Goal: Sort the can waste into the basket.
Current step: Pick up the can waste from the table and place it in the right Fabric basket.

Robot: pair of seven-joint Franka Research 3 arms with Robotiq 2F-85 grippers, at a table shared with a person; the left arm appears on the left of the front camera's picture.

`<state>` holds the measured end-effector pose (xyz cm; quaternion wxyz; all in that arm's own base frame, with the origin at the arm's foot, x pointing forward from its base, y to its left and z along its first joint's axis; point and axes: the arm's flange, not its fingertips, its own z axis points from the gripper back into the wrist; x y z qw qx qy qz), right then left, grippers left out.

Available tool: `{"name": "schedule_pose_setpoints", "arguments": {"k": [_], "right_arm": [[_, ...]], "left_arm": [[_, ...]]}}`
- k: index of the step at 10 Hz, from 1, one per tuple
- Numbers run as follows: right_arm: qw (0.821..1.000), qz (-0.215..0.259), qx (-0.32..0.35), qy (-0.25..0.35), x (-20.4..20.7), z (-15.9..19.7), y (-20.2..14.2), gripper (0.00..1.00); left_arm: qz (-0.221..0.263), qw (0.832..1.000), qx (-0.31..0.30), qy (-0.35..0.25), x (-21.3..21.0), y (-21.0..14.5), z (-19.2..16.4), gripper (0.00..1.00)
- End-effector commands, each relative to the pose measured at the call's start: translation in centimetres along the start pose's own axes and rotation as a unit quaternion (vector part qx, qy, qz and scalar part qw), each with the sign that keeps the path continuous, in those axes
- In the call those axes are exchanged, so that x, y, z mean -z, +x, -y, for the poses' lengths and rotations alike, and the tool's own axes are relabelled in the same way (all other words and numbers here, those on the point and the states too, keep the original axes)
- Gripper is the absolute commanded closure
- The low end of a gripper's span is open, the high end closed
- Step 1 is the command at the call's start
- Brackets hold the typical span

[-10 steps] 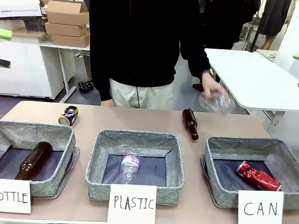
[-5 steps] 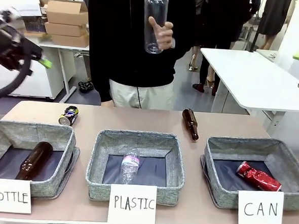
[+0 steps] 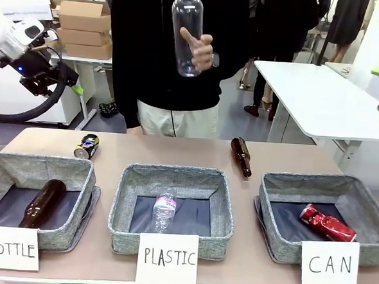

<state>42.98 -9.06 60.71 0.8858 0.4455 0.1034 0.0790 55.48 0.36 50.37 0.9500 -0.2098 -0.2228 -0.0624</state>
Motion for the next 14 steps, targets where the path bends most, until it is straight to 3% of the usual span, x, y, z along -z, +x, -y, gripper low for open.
{"name": "schedule_pose_setpoints", "arguments": {"k": [1,3,7,8,9,14], "right_arm": [[1.000,0.007,-0.009,-0.004,0.3,0.2,-0.2,0.00],[1.000,0.007,-0.009,-0.004,0.3,0.2,-0.2,0.00],[1.000,0.007,-0.009,-0.004,0.3,0.2,-0.2,0.00],[1.000,0.007,-0.009,-0.004,0.3,0.2,-0.2,0.00],[1.000,0.007,-0.009,-0.004,0.3,0.2,-0.2,0.00],[1.000,0.007,-0.009,-0.004,0.3,0.2,-0.2,0.00]], "left_arm": [[0.006,0.999,0.034,-0.006,-1.9,-1.9,0.6,0.00],[-0.016,0.999,-0.023,0.017,2.5,0.7,-0.2,0.00],[-0.081,0.993,-0.004,0.081,13.0,0.7,0.0,0.00],[-0.095,0.988,-0.013,0.123,15.2,0.5,0.1,0.00],[-0.101,0.982,-0.015,0.156,16.8,0.3,-0.2,0.00],[-0.126,0.972,0.004,0.198,22.0,-1.2,-1.0,0.00]]}}
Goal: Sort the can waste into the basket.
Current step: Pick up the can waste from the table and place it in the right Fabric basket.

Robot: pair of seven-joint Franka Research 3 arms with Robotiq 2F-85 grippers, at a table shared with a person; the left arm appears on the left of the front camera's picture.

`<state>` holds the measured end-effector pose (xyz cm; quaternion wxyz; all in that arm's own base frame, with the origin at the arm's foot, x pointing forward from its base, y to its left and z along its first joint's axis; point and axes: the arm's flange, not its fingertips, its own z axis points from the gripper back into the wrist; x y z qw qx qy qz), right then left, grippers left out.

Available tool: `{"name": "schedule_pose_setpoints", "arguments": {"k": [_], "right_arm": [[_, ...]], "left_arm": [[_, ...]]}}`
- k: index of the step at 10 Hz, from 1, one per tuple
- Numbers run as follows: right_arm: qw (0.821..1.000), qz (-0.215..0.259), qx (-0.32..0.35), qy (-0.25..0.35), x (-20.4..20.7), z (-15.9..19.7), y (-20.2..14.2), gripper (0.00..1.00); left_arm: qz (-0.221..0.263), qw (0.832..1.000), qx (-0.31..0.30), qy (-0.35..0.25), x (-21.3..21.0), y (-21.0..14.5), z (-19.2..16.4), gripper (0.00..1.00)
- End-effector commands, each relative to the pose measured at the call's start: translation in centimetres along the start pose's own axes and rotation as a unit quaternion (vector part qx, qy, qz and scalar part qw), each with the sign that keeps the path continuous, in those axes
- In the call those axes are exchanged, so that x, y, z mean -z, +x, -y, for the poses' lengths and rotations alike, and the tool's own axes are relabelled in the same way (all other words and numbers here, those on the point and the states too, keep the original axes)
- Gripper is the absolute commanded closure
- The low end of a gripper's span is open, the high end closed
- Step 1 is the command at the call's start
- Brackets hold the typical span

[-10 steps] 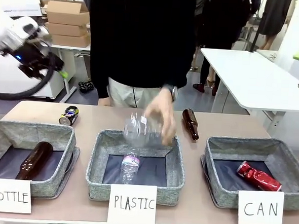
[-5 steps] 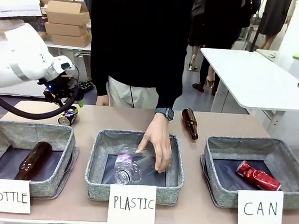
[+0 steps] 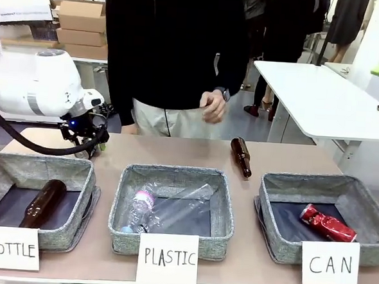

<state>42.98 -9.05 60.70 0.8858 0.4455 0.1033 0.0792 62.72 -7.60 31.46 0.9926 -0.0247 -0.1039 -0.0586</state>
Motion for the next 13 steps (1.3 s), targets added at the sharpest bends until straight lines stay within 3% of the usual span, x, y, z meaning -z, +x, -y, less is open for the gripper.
{"name": "schedule_pose_setpoints", "arguments": {"k": [1,2,3,4,5,6,7,13], "right_arm": [[1.000,0.007,-0.009,-0.004,0.3,0.2,-0.2,0.00],[1.000,0.007,-0.009,-0.004,0.3,0.2,-0.2,0.00],[1.000,0.007,-0.009,-0.004,0.3,0.2,-0.2,0.00],[1.000,0.007,-0.009,-0.004,0.3,0.2,-0.2,0.00],[1.000,0.007,-0.009,-0.004,0.3,0.2,-0.2,0.00],[1.000,0.007,-0.009,-0.004,0.3,0.2,-0.2,0.00],[1.000,0.007,-0.009,-0.004,0.3,0.2,-0.2,0.00],[1.000,0.007,-0.009,-0.004,0.3,0.2,-0.2,0.00]], "left_arm": [[0.002,1.000,-0.010,0.020,0.4,0.6,0.4,0.00],[-0.007,1.000,-0.016,0.010,0.5,0.6,0.4,0.00],[-0.011,1.000,-0.017,0.023,0.5,0.5,0.4,0.59],[-0.009,0.999,-0.018,0.028,0.4,0.4,0.4,0.59],[-0.008,0.999,-0.019,0.029,0.3,0.4,0.5,1.00],[-0.009,0.999,-0.019,0.028,0.3,0.4,0.4,0.64],[-0.011,0.999,-0.019,0.031,0.4,0.3,0.5,1.00],[0.000,0.999,-0.028,0.029,-0.9,0.4,-0.6,1.00]]}}
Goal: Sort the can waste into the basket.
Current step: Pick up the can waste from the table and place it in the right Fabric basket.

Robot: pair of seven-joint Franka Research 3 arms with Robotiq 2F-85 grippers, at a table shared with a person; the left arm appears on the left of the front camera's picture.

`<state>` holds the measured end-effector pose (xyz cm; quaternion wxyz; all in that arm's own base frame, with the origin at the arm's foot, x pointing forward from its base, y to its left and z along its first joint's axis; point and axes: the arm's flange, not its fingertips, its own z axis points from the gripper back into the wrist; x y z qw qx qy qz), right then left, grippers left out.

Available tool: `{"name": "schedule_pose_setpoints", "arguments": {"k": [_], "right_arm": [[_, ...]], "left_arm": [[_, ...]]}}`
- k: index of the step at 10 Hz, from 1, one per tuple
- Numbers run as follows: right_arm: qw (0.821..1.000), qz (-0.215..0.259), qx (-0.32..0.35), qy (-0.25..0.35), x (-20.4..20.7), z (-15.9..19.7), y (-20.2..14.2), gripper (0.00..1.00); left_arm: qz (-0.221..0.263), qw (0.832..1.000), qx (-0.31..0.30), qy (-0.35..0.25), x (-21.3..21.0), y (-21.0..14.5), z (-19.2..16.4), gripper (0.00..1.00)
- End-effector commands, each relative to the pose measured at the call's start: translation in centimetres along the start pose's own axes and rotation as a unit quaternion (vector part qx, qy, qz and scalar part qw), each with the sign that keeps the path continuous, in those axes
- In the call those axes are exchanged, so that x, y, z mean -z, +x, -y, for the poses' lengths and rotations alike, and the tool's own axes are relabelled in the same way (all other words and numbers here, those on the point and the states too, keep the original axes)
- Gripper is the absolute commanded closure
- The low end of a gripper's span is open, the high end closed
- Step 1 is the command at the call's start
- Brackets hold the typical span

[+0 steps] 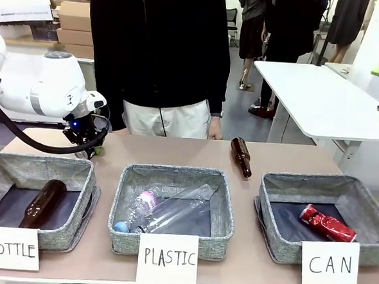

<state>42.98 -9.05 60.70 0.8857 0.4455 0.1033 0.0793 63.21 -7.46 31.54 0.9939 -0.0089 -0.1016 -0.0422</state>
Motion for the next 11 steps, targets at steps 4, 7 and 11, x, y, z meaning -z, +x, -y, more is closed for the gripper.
{"name": "schedule_pose_setpoints", "arguments": {"k": [4,7,11], "right_arm": [[1.000,0.007,-0.009,-0.004,0.3,0.2,-0.2,0.00],[1.000,0.007,-0.009,-0.004,0.3,0.2,-0.2,0.00],[1.000,0.007,-0.009,-0.004,0.3,0.2,-0.2,0.00]], "left_arm": [[0.039,0.988,-0.052,-0.138,-22.4,-3.7,-7.3,1.00],[0.004,0.959,-0.027,-0.283,-30.8,-16.6,-6.7,1.00],[0.011,0.937,0.000,-0.349,-34.2,-21.4,-6.3,1.00]]}}
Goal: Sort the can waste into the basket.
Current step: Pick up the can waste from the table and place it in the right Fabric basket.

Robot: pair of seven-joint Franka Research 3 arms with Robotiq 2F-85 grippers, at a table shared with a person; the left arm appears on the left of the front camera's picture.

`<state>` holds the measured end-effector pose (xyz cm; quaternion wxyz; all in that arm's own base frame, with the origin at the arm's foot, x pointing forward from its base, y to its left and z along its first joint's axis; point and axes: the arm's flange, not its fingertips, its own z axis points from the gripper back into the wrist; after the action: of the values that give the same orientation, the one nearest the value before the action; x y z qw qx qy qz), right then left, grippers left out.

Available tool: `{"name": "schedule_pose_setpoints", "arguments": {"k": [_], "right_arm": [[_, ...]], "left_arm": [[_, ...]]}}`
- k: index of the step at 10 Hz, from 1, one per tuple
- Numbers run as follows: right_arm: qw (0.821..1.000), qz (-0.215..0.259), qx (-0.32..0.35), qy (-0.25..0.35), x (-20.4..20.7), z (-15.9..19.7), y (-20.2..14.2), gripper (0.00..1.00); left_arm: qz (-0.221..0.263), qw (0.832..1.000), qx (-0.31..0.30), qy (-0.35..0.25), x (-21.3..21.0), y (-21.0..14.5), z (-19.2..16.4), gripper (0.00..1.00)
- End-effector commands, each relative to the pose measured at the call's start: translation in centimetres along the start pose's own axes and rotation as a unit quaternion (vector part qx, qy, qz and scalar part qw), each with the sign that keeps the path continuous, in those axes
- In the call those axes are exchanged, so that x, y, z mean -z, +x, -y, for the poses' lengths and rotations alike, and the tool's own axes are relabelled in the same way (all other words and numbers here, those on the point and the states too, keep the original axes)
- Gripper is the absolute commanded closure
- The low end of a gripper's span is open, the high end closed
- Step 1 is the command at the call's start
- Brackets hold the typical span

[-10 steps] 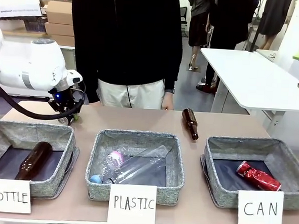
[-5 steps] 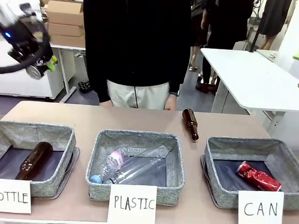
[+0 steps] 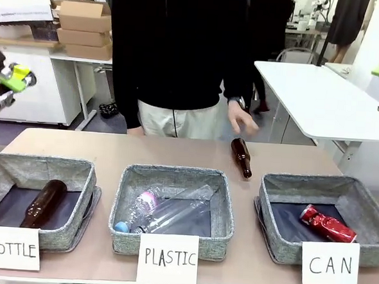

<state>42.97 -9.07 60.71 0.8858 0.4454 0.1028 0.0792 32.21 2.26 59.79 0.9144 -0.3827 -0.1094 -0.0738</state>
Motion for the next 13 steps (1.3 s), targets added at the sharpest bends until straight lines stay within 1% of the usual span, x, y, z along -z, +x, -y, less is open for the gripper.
{"name": "schedule_pose_setpoints", "arguments": {"k": [1,2,3,4,5,6,7,8,9,10,11,12,13], "right_arm": [[1.000,0.007,-0.009,-0.004,0.3,0.2,-0.2,0.00],[1.000,0.007,-0.009,-0.004,0.3,0.2,-0.2,0.00],[1.000,0.007,-0.009,-0.004,0.3,0.2,-0.2,0.00],[1.000,0.000,0.000,0.000,0.0,0.0,0.0,0.00],[0.998,0.053,0.001,-0.025,-1.9,-0.8,-1.3,0.00],[0.997,0.074,0.019,-0.016,-4.2,0.2,-2.5,0.00],[0.993,0.103,0.064,-0.001,-7.3,2.0,-4.4,0.00],[0.981,0.155,0.118,-0.006,-9.9,4.3,-7.1,0.00],[0.973,0.176,0.150,0.011,-11.7,6.3,-10.2,0.00],[0.965,0.203,0.166,0.004,-13.4,7.4,-13.3,0.00],[0.959,0.208,0.190,-0.001,-13.7,8.5,-15.2,0.00],[0.958,0.194,0.213,0.002,-13.4,9.9,-16.1,0.00],[0.956,0.182,0.231,0.022,-12.8,11.2,-16.4,0.00]], "left_arm": [[-0.021,0.999,-0.004,0.028,0.6,3.9,0.3,1.00],[-0.021,0.999,-0.004,0.028,0.6,3.9,0.3,1.00],[-0.005,1.000,0.000,0.007,0.3,0.9,0.2,0.54],[-0.028,0.999,0.016,-0.040,4.6,3.6,0.8,0.54],[-0.059,0.992,0.067,-0.090,9.4,6.2,3.2,0.54],[-0.083,0.984,0.109,-0.117,13.1,7.8,6.6,0.54],[-0.092,0.975,0.165,-0.114,17.0,8.9,10.8,0.54],[-0.091,0.962,0.233,-0.108,21.3,9.5,15.7,0.54],[-0.113,0.938,0.305,-0.121,25.9,9.6,20.6,0.54],[-0.122,0.903,0.385,-0.148,32.0,8.9,24.9,0.54],[-0.111,0.882,0.439,-0.133,37.4,7.6,27.1,0.54],[-0.103,0.879,0.439,-0.154,41.4,5.4,29.2,0.54],[-0.096,0.871,0.453,-0.167,44.2,2.5,31.4,0.54]]}}
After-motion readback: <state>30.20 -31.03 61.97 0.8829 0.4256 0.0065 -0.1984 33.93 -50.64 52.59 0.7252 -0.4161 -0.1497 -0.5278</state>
